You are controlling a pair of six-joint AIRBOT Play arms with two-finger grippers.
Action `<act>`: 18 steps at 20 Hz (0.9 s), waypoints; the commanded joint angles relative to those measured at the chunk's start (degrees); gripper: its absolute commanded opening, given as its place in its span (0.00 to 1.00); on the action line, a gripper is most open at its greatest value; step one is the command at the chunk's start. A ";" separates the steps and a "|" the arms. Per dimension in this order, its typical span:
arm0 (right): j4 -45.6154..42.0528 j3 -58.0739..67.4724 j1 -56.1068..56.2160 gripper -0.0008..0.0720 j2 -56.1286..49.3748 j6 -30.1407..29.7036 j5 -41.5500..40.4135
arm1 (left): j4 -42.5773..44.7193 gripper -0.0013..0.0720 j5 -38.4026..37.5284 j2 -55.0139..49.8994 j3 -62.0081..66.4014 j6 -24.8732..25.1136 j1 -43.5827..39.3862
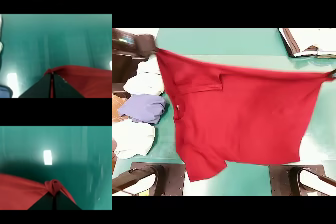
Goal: Fold the shirts.
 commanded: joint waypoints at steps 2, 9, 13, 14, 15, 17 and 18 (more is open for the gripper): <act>-4.35 1.16 4.96 0.03 -17.92 0.11 -5.03 | -0.42 0.05 10.27 -14.25 -2.49 0.13 0.04; -0.68 23.06 4.02 0.03 -34.42 -1.42 -8.61 | -0.22 0.05 19.54 -23.93 1.99 3.21 0.07; -0.46 16.33 4.48 0.03 -31.21 -4.00 -7.37 | -0.26 0.05 9.03 -23.98 1.22 6.14 0.07; -0.48 12.22 4.44 0.03 -29.51 -4.00 -7.48 | -0.26 0.05 6.54 -23.98 0.17 6.73 0.07; -0.48 8.17 4.44 0.03 -27.96 -4.00 -7.69 | -0.26 0.05 4.46 -23.98 -1.38 6.78 0.07; -0.44 -0.11 4.44 0.03 -25.05 -4.00 -9.92 | -0.35 0.05 3.39 -23.98 -5.42 7.67 0.04; -0.44 -4.00 4.44 0.03 -23.63 -4.00 -11.61 | -0.37 0.05 4.02 -23.98 -7.65 7.63 0.04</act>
